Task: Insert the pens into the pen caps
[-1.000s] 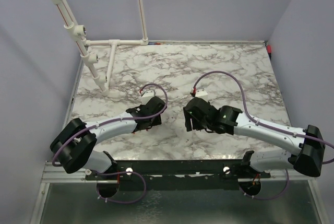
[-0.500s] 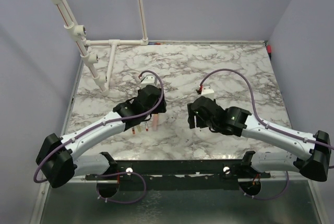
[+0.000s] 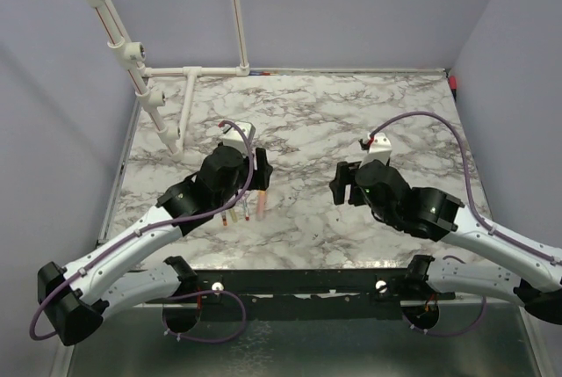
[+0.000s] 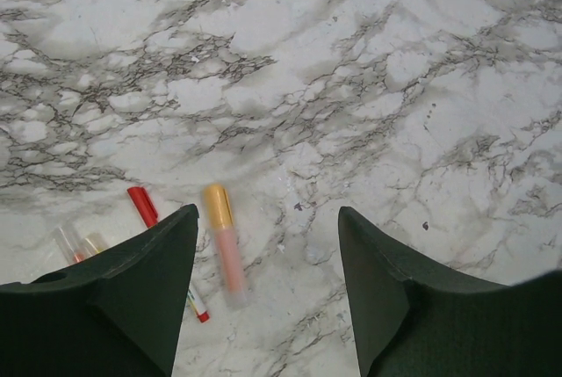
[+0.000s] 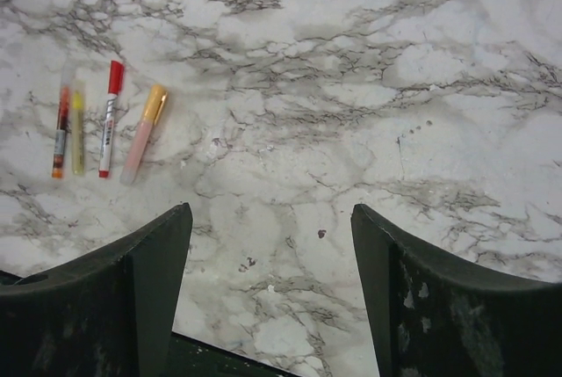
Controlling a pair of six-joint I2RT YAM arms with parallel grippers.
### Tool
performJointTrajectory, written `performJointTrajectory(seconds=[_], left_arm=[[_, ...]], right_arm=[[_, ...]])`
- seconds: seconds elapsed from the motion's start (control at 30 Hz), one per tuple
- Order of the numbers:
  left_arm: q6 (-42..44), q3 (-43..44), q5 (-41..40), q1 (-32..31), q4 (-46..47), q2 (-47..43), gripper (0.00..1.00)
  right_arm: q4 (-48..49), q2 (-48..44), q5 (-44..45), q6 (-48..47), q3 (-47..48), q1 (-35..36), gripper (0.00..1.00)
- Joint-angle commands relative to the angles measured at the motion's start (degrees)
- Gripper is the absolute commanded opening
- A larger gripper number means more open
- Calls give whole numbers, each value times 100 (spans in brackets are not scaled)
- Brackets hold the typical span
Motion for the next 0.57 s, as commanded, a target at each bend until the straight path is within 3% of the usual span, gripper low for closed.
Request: performJointTrajectory(seconds=[0.0,0.2,0.37,0.53], left_arm=[[378,-253,-49,16,-33,-446,66],[533,-592,-129,16,13,-1108,66],[539,-820,-84,18,25,-1543,66],[565,-814,-12,12,64,-1608,66]], right_arm=[[373,-276,236,-351,-111,-29,77],[661,-756,466,-339,-244,-24,78],[1733,-1294,265,-708,-728,-29,79],[1949,-1145,380,-668,-738,-29,80]])
